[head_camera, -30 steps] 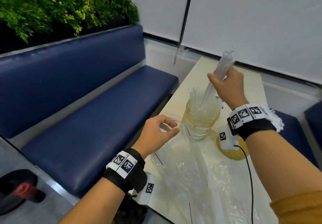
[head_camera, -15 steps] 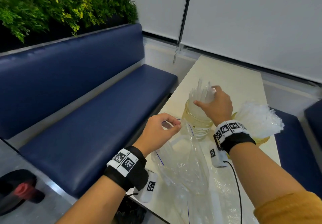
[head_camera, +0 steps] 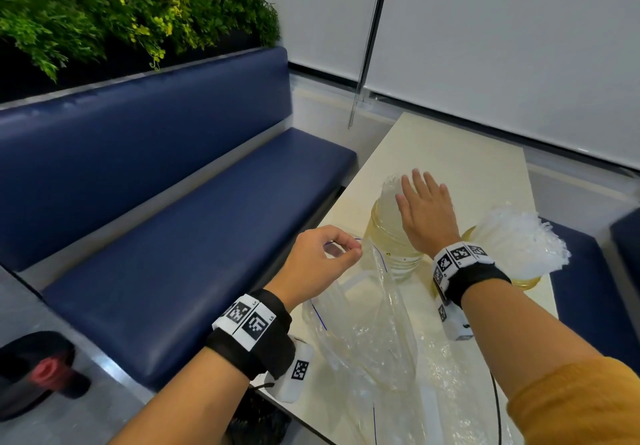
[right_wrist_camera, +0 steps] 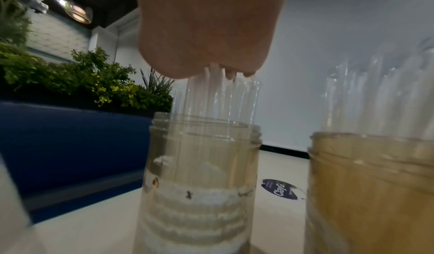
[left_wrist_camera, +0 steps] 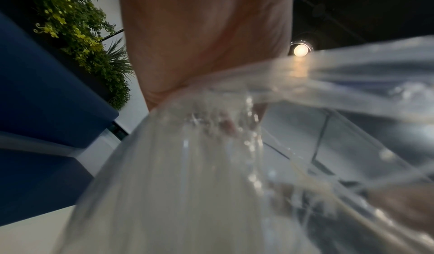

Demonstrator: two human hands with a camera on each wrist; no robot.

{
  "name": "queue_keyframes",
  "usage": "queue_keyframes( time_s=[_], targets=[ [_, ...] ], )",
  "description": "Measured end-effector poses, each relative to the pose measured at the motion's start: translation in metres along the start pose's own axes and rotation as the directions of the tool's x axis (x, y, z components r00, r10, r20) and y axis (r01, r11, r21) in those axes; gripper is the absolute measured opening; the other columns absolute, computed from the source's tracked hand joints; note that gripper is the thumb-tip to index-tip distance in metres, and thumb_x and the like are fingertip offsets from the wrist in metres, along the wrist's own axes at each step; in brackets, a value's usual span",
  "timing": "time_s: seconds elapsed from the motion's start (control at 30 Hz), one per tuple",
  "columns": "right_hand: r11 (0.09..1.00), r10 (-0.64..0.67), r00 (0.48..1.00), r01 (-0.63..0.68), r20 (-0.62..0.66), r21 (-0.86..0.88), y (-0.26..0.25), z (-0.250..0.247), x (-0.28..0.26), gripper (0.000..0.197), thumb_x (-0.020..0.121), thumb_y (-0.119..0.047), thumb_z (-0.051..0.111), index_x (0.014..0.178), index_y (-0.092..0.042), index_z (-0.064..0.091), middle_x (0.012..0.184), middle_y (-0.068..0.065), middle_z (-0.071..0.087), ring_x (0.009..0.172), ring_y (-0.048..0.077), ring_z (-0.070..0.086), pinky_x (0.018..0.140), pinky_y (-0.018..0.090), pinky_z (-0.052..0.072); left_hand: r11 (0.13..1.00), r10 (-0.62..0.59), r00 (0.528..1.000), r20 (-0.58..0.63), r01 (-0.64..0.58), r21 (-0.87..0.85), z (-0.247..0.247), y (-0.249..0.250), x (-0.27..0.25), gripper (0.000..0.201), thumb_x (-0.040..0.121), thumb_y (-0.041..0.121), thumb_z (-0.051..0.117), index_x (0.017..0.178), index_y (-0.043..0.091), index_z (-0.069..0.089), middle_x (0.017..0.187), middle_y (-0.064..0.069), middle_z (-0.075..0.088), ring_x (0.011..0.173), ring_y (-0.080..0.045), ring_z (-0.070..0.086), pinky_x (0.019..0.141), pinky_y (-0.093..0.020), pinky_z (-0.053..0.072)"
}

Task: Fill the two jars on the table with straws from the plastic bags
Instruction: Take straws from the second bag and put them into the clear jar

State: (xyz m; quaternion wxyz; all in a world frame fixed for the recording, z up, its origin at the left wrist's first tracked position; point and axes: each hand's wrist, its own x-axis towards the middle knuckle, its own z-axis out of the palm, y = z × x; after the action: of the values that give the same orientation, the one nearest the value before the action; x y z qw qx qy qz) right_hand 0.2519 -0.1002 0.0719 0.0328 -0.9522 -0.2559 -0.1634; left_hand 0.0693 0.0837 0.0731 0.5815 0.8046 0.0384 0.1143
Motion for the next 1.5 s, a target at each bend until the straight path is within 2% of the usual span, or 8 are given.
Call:
queue_keyframes(
  time_s=[0.13, 0.3, 0.43, 0.63, 0.73, 0.87, 1.23, 1.5],
  targets=[
    [0.996, 0.009, 0.993, 0.001, -0.121, 0.085, -0.002, -0.015, 0.025, 0.054, 0.108, -0.036, 0.024, 0.154, -0.010, 0.033, 0.165, 0.011, 0.022, 0.153, 0.029, 0.019, 0.125, 0.047, 0.016, 1.000, 0.000, 1.000, 0.006, 0.000, -0.007, 0.000, 0.002, 0.001, 0.006, 0.092, 0.024, 0.072, 0.093, 0.018, 0.075, 0.097, 0.024, 0.069, 0.088, -0.004, 0.067, 0.071, -0.004, 0.050],
    [0.999, -0.033, 0.965, 0.040, 0.259, -0.023, 0.003, -0.008, 0.027, 0.059, 0.106, -0.040, 0.016, 0.146, -0.004, 0.039, 0.156, 0.016, 0.037, 0.141, 0.032, 0.038, 0.116, 0.047, 0.031, 1.000, -0.020, 1.000, 0.020, 0.020, -0.013, 0.003, 0.002, 0.004, 0.015, 0.095, 0.011, 0.064, 0.097, 0.021, 0.075, 0.099, 0.026, 0.068, 0.094, -0.010, 0.069, 0.068, -0.010, 0.052],
    [1.000, 0.003, 0.999, -0.003, 0.051, 0.000, -0.016, -0.041, 0.020, 0.049, 0.104, -0.043, 0.038, 0.142, -0.015, 0.052, 0.149, 0.011, 0.047, 0.137, 0.030, 0.043, 0.112, 0.047, 0.033, 0.994, -0.048, 0.998, 0.027, 0.050, -0.098, 0.007, 0.005, 0.004, 0.026, 0.101, 0.007, 0.051, 0.106, 0.012, 0.076, 0.108, 0.008, 0.073, 0.092, -0.015, 0.071, 0.068, -0.016, 0.054],
    [0.945, -0.036, 0.996, 0.009, 0.078, 0.326, -0.089, -0.128, -0.032, 0.040, 0.092, -0.028, 0.051, 0.058, -0.009, 0.060, 0.054, 0.005, 0.059, 0.050, 0.023, 0.058, 0.058, 0.033, 0.053, 0.945, -0.097, 0.992, 0.075, 0.116, -0.306, 0.006, 0.011, 0.002, 0.040, 0.106, 0.017, 0.037, 0.112, 0.007, 0.075, 0.115, -0.008, 0.074, 0.103, -0.025, 0.072, 0.091, -0.040, 0.057],
    [0.957, -0.104, 0.794, -0.083, 0.599, 0.277, -0.112, -0.133, -0.066, 0.021, 0.094, -0.022, 0.061, 0.092, -0.006, 0.073, 0.069, 0.000, 0.069, 0.056, 0.020, 0.073, 0.068, 0.032, 0.061, 0.937, -0.081, 0.993, 0.081, 0.103, -0.333, 0.005, 0.011, 0.001, 0.044, 0.104, 0.016, 0.033, 0.108, 0.008, 0.077, 0.117, -0.001, 0.075, 0.102, -0.019, 0.072, 0.090, -0.039, 0.060],
    [0.978, -0.146, 0.583, -0.037, 0.799, 0.206, -0.114, -0.102, -0.081, 0.082, 0.079, -0.035, 0.083, 0.147, -0.020, 0.040, 0.136, -0.002, 0.055, 0.060, 0.016, 0.068, 0.064, 0.030, 0.058, 0.920, -0.097, 0.994, 0.057, 0.112, -0.376, 0.007, 0.015, 0.000, 0.041, 0.098, 0.027, 0.042, 0.111, 0.009, 0.077, 0.117, -0.001, 0.074, 0.105, -0.016, 0.073, 0.090, -0.039, 0.057],
    [0.905, -0.236, 0.724, -0.080, 0.649, 0.418, -0.110, -0.059, -0.104, 0.058, 0.080, -0.049, 0.076, 0.125, -0.019, 0.056, 0.111, -0.003, 0.059, 0.092, 0.020, 0.062, 0.084, 0.037, 0.054, 0.904, -0.116, 0.992, 0.038, 0.122, -0.409, 0.012, 0.008, -0.001, 0.037, 0.105, 0.014, 0.041, 0.107, 0.005, 0.077, 0.116, 0.001, 0.075, 0.108, -0.018, 0.071, 0.104, -0.044, 0.053],
    [0.803, -0.260, 0.910, 0.019, 0.322, 0.596, -0.097, -0.054, -0.109, 0.034, 0.089, -0.048, 0.062, 0.116, -0.027, 0.058, 0.096, -0.006, 0.069, 0.070, 0.009, 0.062, 0.073, 0.037, 0.054, 0.937, -0.103, 0.994, 0.033, 0.108, -0.331, 0.004, 0.013, -0.010, 0.047, 0.106, 0.044, 0.041, 0.117, 0.014, 0.075, 0.116, 0.005, 0.074, 0.102, -0.006, 0.071, 0.072, -0.017, 0.055]
  ],
)
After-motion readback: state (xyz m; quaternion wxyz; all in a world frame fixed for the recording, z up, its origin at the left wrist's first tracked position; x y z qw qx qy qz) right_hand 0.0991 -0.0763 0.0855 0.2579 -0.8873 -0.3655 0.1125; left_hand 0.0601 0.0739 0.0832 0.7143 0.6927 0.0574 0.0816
